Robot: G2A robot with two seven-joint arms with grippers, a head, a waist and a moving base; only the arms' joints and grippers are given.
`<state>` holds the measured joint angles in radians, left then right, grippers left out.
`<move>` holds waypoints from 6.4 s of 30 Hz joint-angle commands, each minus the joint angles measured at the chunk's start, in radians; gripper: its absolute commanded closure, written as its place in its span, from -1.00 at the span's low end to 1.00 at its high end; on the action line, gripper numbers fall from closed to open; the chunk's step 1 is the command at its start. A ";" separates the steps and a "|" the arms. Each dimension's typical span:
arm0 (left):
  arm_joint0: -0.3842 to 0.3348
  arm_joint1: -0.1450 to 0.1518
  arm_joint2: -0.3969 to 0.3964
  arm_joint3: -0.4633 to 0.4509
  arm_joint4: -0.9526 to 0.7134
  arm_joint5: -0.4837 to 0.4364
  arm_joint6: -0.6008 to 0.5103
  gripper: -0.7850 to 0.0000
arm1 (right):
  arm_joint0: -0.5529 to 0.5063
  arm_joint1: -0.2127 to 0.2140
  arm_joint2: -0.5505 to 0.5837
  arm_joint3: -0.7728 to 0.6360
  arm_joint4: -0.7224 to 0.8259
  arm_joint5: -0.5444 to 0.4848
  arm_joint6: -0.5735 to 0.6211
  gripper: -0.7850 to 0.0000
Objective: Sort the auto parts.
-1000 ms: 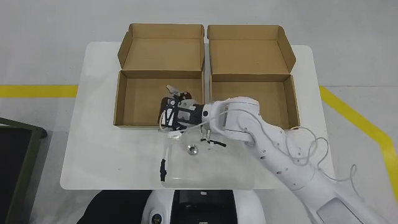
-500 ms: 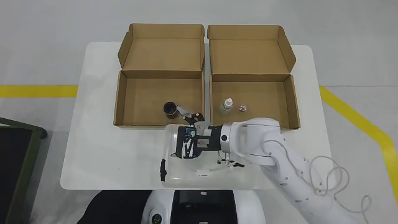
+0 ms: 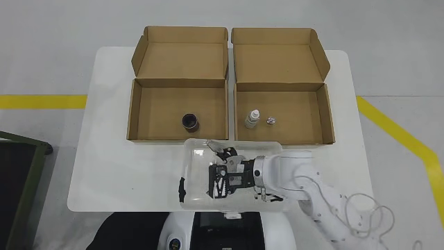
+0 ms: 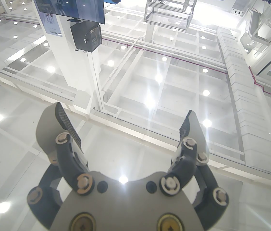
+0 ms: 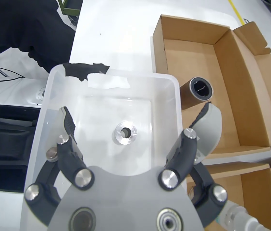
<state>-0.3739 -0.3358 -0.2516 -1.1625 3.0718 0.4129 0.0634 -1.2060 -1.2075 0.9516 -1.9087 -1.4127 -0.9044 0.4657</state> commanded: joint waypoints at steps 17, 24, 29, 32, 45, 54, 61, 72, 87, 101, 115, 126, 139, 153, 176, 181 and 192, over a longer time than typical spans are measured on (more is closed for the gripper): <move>0.000 0.000 0.000 0.000 0.000 0.000 0.000 -1.00 | 0.009 0.004 -0.052 0.092 -0.090 0.065 0.016 -0.95; 0.000 0.000 0.000 0.000 0.000 0.000 0.000 -1.00 | 0.026 0.001 -0.080 0.126 -0.106 0.087 0.021 -0.55; 0.000 0.000 0.000 0.000 0.000 0.000 0.000 -1.00 | 0.036 -0.001 -0.089 0.149 -0.109 0.101 0.017 -0.35; 0.000 0.000 0.000 0.000 0.000 0.000 0.000 -1.00 | 0.040 -0.002 -0.091 0.160 -0.111 0.113 0.013 -0.06; 0.000 0.000 0.000 0.000 0.000 0.000 0.000 -1.00 | 0.044 0.000 -0.093 0.163 -0.099 0.120 -0.003 0.59; 0.000 0.000 0.000 0.000 0.000 0.000 0.000 -1.00 | 0.030 0.009 -0.072 0.124 -0.066 0.091 -0.005 1.00; 0.000 0.000 0.000 0.000 0.000 0.000 0.000 -1.00 | -0.012 0.027 -0.017 0.033 -0.001 0.042 -0.012 1.00; 0.000 0.000 0.000 0.000 0.000 0.000 0.000 -1.00 | -0.062 0.049 0.066 -0.090 0.128 0.024 -0.058 1.00; 0.000 0.000 0.000 0.000 0.000 0.000 0.000 -1.00 | -0.012 0.053 0.133 -0.191 0.287 0.072 -0.171 1.00; 0.000 0.000 0.000 0.000 0.000 0.000 0.000 -1.00 | -0.004 0.057 0.210 -0.268 0.335 0.135 -0.290 1.00; 0.000 0.000 0.000 0.000 0.000 0.000 0.000 -1.00 | 0.038 0.050 0.227 -0.235 0.370 0.194 -0.403 1.00; 0.000 0.000 0.000 0.000 0.000 0.000 0.000 -1.00 | 0.087 0.044 0.207 -0.156 0.445 0.171 -0.428 1.00; 0.000 0.000 0.000 0.000 0.000 0.000 0.000 -1.00 | 0.123 0.031 0.105 -0.027 0.359 0.198 -0.356 1.00; 0.000 0.000 0.000 0.000 0.000 0.000 0.000 -1.00 | 0.173 0.018 0.014 0.141 0.321 0.251 -0.168 1.00; 0.000 0.000 0.000 0.000 0.000 0.000 0.000 -1.00 | 0.373 -0.045 -0.149 0.338 0.218 0.372 0.023 1.00; 0.000 0.000 0.000 0.000 0.000 0.000 0.000 -1.00 | 0.411 -0.062 -0.180 0.374 0.214 0.382 0.052 1.00; 0.000 0.000 0.000 0.000 0.000 0.000 0.000 -1.00 | 0.464 -0.092 -0.226 0.469 0.231 0.378 0.077 1.00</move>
<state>-0.3739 -0.3358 -0.2516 -1.1625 3.0718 0.4129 0.0634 -0.7457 -1.2973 0.7296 -1.4472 -1.1821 -0.5272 0.5417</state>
